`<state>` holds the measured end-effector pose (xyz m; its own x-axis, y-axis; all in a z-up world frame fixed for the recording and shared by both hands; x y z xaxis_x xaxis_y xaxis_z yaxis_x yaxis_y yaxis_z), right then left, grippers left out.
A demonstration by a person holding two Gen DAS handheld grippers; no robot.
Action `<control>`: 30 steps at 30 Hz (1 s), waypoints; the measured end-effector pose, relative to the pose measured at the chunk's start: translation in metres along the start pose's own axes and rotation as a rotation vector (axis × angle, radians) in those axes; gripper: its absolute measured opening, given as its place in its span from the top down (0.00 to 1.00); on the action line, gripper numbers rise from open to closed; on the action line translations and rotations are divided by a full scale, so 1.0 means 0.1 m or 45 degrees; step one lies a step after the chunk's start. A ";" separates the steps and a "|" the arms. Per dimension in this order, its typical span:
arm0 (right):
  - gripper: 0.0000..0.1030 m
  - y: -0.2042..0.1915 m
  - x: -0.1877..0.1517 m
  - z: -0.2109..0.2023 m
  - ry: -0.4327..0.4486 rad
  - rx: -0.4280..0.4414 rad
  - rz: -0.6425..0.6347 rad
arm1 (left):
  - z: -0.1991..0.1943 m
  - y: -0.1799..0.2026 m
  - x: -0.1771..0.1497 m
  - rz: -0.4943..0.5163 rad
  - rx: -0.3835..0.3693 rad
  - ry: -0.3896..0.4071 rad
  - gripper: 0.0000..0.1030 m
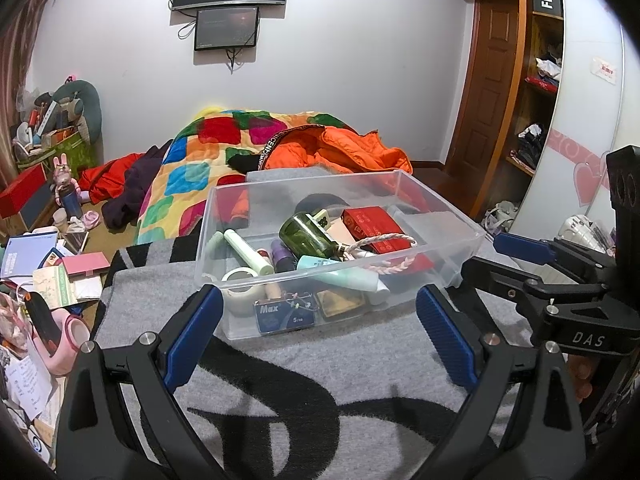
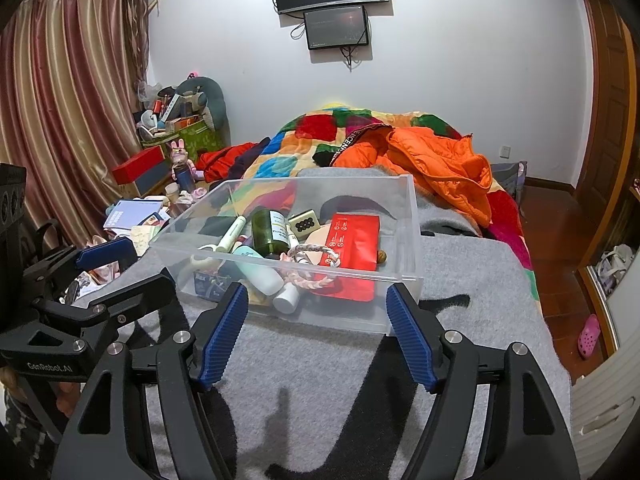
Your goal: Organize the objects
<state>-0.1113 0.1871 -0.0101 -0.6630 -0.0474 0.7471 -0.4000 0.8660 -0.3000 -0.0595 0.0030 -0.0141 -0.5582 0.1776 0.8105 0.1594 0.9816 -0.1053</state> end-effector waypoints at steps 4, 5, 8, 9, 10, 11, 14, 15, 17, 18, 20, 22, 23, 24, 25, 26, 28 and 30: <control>0.33 0.00 0.00 0.00 0.000 0.000 0.000 | 0.00 0.00 0.00 -0.003 0.002 0.001 0.05; 0.33 0.00 0.00 0.00 0.000 0.000 0.000 | 0.00 0.00 0.01 -0.002 0.002 0.001 0.05; 0.33 0.00 0.00 0.00 0.000 0.000 0.001 | 0.00 0.00 0.01 0.002 0.002 0.001 0.05; 0.33 0.00 0.00 0.00 -0.001 0.001 0.003 | -0.01 -0.01 0.01 0.003 0.003 0.002 0.05; 0.33 0.00 0.00 0.00 -0.001 0.000 0.003 | -0.01 -0.01 0.02 0.004 0.004 0.003 0.05; 0.33 0.00 -0.01 0.00 0.000 0.000 0.003 | -0.01 -0.01 0.02 0.004 0.004 0.004 0.05; 0.33 0.00 -0.01 0.00 0.000 0.001 0.003 | -0.02 -0.01 0.02 -0.001 0.003 0.006 0.05; 0.33 0.00 -0.01 0.00 0.000 0.000 0.002 | -0.02 -0.01 0.03 -0.006 0.004 0.008 0.05; 0.33 -0.01 -0.01 0.00 0.002 0.000 0.002 | -0.03 -0.02 0.03 -0.013 0.003 0.009 0.05; 0.33 -0.01 -0.01 -0.01 0.001 0.000 0.002 | -0.03 -0.02 0.03 -0.018 -0.001 0.009 0.05; 0.33 -0.01 -0.01 -0.01 0.002 0.000 0.002 | -0.03 -0.03 0.04 -0.024 -0.002 0.012 0.05; 0.32 -0.01 -0.01 0.00 0.001 0.001 0.003 | -0.04 -0.03 0.04 -0.029 0.003 0.016 0.05; 0.32 -0.02 -0.01 -0.01 0.002 0.001 0.003 | -0.04 -0.03 0.03 -0.030 0.003 0.016 0.05; 0.32 -0.02 -0.01 -0.01 0.002 0.001 0.002 | -0.04 -0.03 0.03 -0.032 0.005 0.015 0.05; 0.31 -0.02 -0.01 -0.01 0.002 0.001 0.002 | -0.04 -0.04 0.03 -0.034 0.004 0.012 0.05; 0.31 -0.02 -0.01 -0.01 0.002 0.002 0.003 | -0.03 -0.04 0.03 -0.036 -0.001 0.008 0.05; 0.31 -0.03 -0.01 -0.02 0.003 0.002 0.002 | -0.02 -0.04 0.03 -0.042 -0.004 0.002 0.05; 0.31 -0.03 -0.01 -0.02 0.003 0.003 0.003 | -0.01 -0.05 0.02 -0.050 -0.008 -0.003 0.05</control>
<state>-0.1081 0.1852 -0.0092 -0.6623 -0.0441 0.7480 -0.4001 0.8648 -0.3033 -0.0601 -0.0014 -0.0111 -0.5660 0.1388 0.8126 0.1424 0.9874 -0.0695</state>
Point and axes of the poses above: each gripper's, at about its wrist camera, not at the fingertips, and z roughly the way its jaws point, y to its right, x to its top, the point moved 1 cm from there along z, roughly the way its jaws point, and after that the axes turned 14 degrees about z, right-handed, at the moved point
